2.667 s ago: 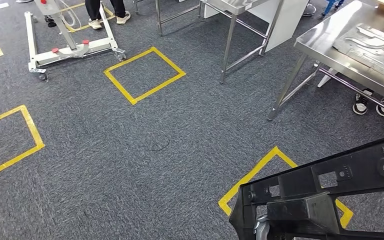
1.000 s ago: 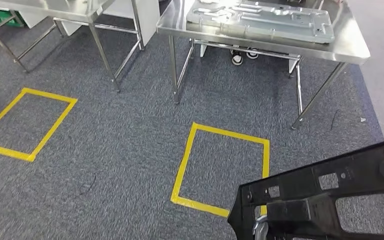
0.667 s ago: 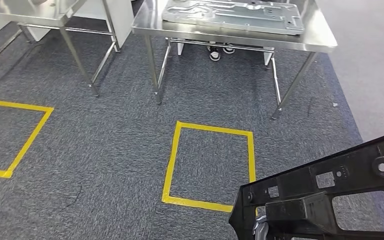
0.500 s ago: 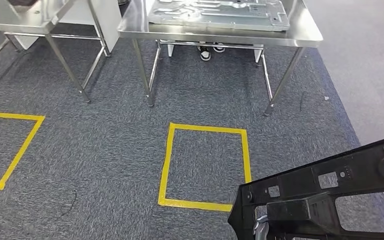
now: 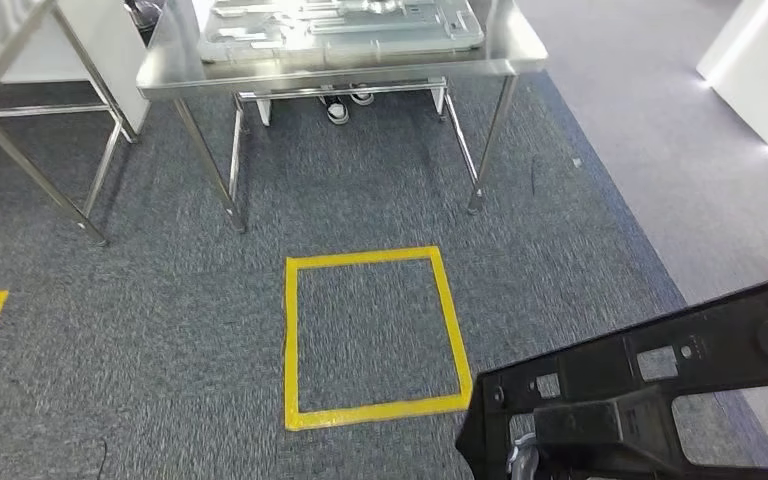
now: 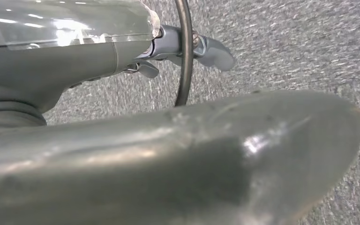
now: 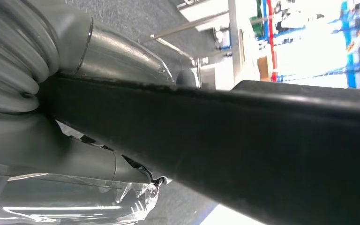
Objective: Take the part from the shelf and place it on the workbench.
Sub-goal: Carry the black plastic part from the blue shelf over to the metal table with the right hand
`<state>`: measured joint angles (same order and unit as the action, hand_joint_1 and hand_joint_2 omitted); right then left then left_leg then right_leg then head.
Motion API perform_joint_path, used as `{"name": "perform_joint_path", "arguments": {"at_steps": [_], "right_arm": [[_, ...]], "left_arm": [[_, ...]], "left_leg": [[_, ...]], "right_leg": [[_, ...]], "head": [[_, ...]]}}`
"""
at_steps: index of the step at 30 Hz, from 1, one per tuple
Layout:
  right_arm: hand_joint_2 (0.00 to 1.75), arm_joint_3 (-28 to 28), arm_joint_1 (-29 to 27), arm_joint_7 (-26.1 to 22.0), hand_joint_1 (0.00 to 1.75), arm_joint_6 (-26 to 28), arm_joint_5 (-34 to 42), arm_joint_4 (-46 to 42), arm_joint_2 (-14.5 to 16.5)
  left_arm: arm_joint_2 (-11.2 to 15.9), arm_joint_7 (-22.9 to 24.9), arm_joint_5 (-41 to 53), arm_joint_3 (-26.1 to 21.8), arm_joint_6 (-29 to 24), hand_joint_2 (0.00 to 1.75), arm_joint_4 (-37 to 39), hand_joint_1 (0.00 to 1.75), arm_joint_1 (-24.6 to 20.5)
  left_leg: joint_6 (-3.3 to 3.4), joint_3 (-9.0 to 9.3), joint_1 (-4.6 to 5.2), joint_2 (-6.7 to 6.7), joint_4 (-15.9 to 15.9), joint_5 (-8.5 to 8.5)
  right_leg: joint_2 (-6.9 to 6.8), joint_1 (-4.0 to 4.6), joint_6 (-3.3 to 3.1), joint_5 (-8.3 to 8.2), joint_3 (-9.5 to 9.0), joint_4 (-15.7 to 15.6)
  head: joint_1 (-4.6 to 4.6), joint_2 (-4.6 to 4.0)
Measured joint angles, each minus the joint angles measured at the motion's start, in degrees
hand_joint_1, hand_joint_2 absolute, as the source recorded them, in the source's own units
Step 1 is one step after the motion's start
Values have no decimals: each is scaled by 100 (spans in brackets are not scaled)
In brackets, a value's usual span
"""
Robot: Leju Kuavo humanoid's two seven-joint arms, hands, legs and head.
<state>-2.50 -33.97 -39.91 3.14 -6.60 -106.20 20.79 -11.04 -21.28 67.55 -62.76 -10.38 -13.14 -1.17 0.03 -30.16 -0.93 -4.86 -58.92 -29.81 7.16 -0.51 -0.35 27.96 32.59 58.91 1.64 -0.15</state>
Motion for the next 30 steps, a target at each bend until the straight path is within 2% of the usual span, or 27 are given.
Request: {"name": "perform_joint_path", "arguments": {"at_steps": [1, 2, 4, 5, 6, 7, 8, 9, 10, 12, 13, 14, 15, 16, 18, 20, 22, 23, 24, 25, 26, 27, 28, 29, 30], "right_arm": [[175, -1, -11, -1, 175, 0, 1, -1, 0], [175, -1, -25, -1, 175, 0, 1, -3, 0], [175, -1, -33, -2, 175, 1, 3, -15, 0], [175, -1, -28, -2, 175, 1, 4, -22, 0], [175, -1, -21, -1, 175, 1, 4, -28, 0], [175, -1, -17, -1, 175, 3, 4, -30, -1], [175, -1, -20, 0, 175, 12, 4, -31, -1], [175, -1, -30, 0, 175, 23, 4, -31, -2], [175, -1, -40, 0, 175, 43, -1, -31, -2], [175, -2, -53, 0, 175, 91, -21, -31, -2], [175, -3, -55, 1, 175, 113, -37, -32, -3], [175, -4, -56, 1, 175, 125, -50, -37, -3], [175, -4, -58, 1, 175, 130, -63, -41, -3], [175, -5, -64, 1, 175, 132, -73, -45, -3], [175, -7, -74, -1, 175, 133, -95, -50, -1], [175, -13, -77, -2, 175, 134, -110, -55, 0], [175, -22, -77, -1, 175, 135, -119, -56, 0], [175, -26, -77, -1, 175, 137, -124, -55, 0], [175, -28, -79, 0, 175, 139, -129, -52, 0], [175, -30, -79, 0, 175, 142, -134, -50, 0], [175, -32, -80, 0, 175, 147, -139, -46, 0], [175, -34, -81, 0, 175, 155, -144, -43, 0], [175, -38, -80, 1, 175, 165, -149, -39, 0], [175, -43, -79, 1, 175, 176, -156, -36, 0], [175, -48, -81, 1, 175, 184, -161, -33, 0]], "left_arm": [[-2, 1, 2, -1, -1, 0, 0, 0, -6], [-3, 1, 2, -1, -2, 0, 0, 0, -14], [-7, 1, 3, -2, -2, 0, 0, 0, -13], [-7, 1, 4, -2, -3, 0, 0, 0, -7], [-7, -1, 4, -3, -2, 0, 0, 0, 3], [-5, -5, 4, -4, 1, 0, 0, 0, 17], [-4, -14, 2, -5, 5, 0, 0, 0, 24], [-4, -27, -4, -8, 10, 0, 0, 0, 26], [-4, -42, -9, -10, 16, 0, 0, 0, 19], [-7, -70, -16, -20, 32, 0, 0, 0, -6], [-8, -81, -15, -26, 44, 0, 0, 0, -15], [-9, -91, -15, -32, 57, 0, 0, 0, -20], [-10, -97, -15, -37, 68, 0, 0, 0, -23], [-10, -101, -15, -39, 78, 0, 0, 0, -25], [-10, -108, -5, -42, 86, 0, 0, 0, -33], [-10, -114, 10, -44, 87, 0, 0, 0, -37], [-11, -111, 18, -46, 85, 0, 0, 0, -27], [-11, -107, 19, -47, 85, 0, 0, 0, -17], [-11, -104, 21, -48, 84, 0, 0, 0, -5], [-10, -102, 23, -48, 80, 0, 0, 0, 4], [-7, -101, 26, -48, 75, 0, 0, 0, 10], [-4, -101, 29, -48, 71, 0, 0, 0, 13], [-1, -97, 33, -50, 67, 0, 0, 0, 13], [1, -93, 37, -52, 66, 0, 0, 0, 10], [2, -90, 39, -55, 64, 0, 0, 0, 5]], "left_leg": [[30, 10, 2, 58, 18, 11], [70, 27, -4, 128, 47, 31], [152, 65, -28, 276, 121, 77], [181, 74, -30, 360, 144, 88], [198, 77, -24, 443, 151, 87], [204, 74, -19, 521, 150, 80], [203, 73, -17, 591, 148, 70], [194, 75, -16, 644, 146, 61], [182, 82, -18, 679, 144, 50], [150, 117, -21, 724, 144, 21], [125, 130, -12, 734, 140, 2], [96, 138, -6, 741, 139, -13], [62, 143, -1, 747, 141, -23], [24, 150, 2, 753, 149, -29], [-48, 174, -14, 743, 136, -59], [-92, 41, -28, 653, -202, -268], [-109, -341, -33, 560, -951, -615], [-117, -538, -34, 544, -1294, -717], [-122, -663, -34, 539, -1475, -705], [-120, -686, -34, 539, -1431, -567], [-111, -609, -33, 538, -1178, -339], [-93, -470, -33, 532, -793, -90], [-73, -333, -23, 517, -452, 79], [-48, -222, -13, 503, -199, 164], [-24, -165, 1, 489, -68, 174]], "right_leg": [[61, -5, 42, -15, 16, -10], [46, -10, 76, -20, 27, -9], [-233, 9, 128, 106, 125, 184], [-427, 6, 144, 258, 249, 446], [-563, 1, 165, 435, 417, 779], [-620, -13, 185, 594, 600, 1135], [-649, -31, 204, 679, 734, 1399], [-669, -51, 220, 657, 773, 1478], [-688, -67, 230, 542, 706, 1363], [-747, -86, 219, 181, 285, 612], [-781, -75, 202, 71, 87, 257], [-804, -58, 179, 19, -47, 13], [-817, -37, 154, 34, -94, -81], [-810, -15, 128, 41, -92, -85], [-781, -29, 54, 28, -116, -127], [-764, -57, -21, 20, -168, -186], [-753, -44, -75, 48, -201, -195], [-737, -34, -90, 66, -218, -194], [-713, -25, -97, 86, -244, -191], [-686, -20, -94, 112, -279, -188], [-660, -18, -84, 143, -324, -183], [-640, -18, -69, 182, -372, -175], [-626, -9, -46, 220, -409, -165], [-615, -2, -18, 254, -428, -151], [-610, 4, 12, 278, -434, -142]], "head": [[0, 0], [-1, 0], [-3, 0], [-3, 0], [-3, 0], [-2, 0], [-2, 0], [-2, 0], [-2, 0], [-3, 0], [-3, 0], [-2, 0], [-2, 0], [-2, 0], [-2, 0], [0, 0], [1, 0], [0, 0], [0, 0], [1, 0], [1, 0], [1, 0], [1, 0], [1, 0], [-1, 0]]}}
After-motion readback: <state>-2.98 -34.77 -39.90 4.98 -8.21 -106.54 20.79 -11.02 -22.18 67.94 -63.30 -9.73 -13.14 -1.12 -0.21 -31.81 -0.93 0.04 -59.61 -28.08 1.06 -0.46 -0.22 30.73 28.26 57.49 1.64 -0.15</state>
